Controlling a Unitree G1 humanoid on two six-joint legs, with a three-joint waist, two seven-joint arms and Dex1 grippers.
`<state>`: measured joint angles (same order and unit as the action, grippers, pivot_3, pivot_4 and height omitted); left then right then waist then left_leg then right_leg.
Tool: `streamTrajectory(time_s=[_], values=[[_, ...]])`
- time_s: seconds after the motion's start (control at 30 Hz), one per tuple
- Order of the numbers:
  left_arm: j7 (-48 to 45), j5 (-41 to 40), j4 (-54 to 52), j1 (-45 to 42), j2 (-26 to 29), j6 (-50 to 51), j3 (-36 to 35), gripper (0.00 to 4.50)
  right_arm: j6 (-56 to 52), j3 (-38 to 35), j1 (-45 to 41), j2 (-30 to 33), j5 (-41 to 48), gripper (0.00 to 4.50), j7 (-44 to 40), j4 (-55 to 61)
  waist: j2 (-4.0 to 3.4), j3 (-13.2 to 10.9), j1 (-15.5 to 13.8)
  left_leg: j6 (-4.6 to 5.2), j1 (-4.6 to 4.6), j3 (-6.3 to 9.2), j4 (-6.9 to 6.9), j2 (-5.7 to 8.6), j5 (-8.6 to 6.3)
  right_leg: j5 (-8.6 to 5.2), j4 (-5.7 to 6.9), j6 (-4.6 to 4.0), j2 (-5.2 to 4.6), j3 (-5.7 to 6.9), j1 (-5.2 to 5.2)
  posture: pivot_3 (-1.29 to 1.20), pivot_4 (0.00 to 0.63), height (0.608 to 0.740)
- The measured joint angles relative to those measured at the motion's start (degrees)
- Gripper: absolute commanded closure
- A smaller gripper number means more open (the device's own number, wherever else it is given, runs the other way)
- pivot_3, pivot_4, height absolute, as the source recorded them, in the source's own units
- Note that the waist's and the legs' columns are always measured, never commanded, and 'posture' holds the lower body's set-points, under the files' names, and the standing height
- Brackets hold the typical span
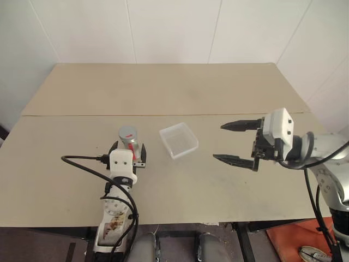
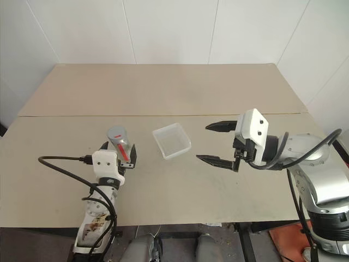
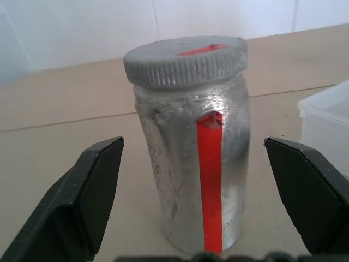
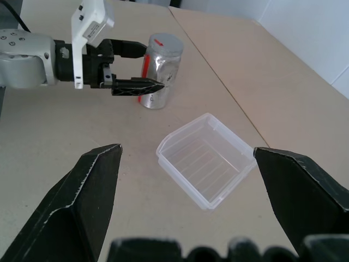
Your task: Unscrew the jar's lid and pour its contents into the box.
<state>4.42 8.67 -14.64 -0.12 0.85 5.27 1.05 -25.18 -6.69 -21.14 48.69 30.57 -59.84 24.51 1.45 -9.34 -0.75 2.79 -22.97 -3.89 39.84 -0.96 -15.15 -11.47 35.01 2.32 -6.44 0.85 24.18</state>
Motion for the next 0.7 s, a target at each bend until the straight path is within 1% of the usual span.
streamTrajectory(time_s=[0.27,0.6,0.63,0.67,0.7], values=[[6.41,3.82,3.58,-2.88,-3.61,0.04,0.61,0.02,0.0,-0.68,0.4,0.31,0.1,0.0,-0.54,0.91,0.01,0.0,-0.02,0.0,-0.03,0.01,0.0,0.01,0.0,0.01,-0.01,0.02,0.0,0.01,0.01,0.0,0.15,0.74],[10.72,5.85,7.13,-6.39,-3.56,-0.24,1.55,0.02,0.0,-1.08,1.01,0.32,0.19,0.0,-1.37,0.97,0.01,0.0,-0.04,0.0,-0.04,0.03,0.02,0.01,0.0,0.02,0.0,0.03,0.0,0.02,0.01,0.0,0.15,0.74],[10.98,5.86,7.38,-6.89,-3.58,-0.29,1.55,0.39,0.0,-1.09,1.01,0.32,0.29,0.0,-1.39,0.97,0.01,0.0,-0.03,0.0,-0.04,0.03,0.02,0.01,0.0,0.02,-0.01,0.03,-0.01,0.02,0.0,0.0,0.15,0.74],[11.08,5.85,7.65,-7.18,-3.6,-0.35,1.57,0.54,0.0,-1.09,1.01,0.32,0.49,0.0,-1.4,0.97,0.01,0.0,-0.04,0.0,-0.04,0.03,0.02,0.01,0.0,0.02,-0.01,0.03,-0.01,0.02,0.01,0.0,0.15,0.74],[11.14,5.85,7.98,-7.32,-3.6,-0.44,1.6,0.91,0.0,-1.1,1.01,0.32,0.73,0.0,-1.42,0.97,0.01,0.0,-0.03,0.0,-0.04,0.03,0.02,0.01,0.0,0.02,-0.02,0.03,-0.01,0.02,0.01,0.0,0.15,0.74]])
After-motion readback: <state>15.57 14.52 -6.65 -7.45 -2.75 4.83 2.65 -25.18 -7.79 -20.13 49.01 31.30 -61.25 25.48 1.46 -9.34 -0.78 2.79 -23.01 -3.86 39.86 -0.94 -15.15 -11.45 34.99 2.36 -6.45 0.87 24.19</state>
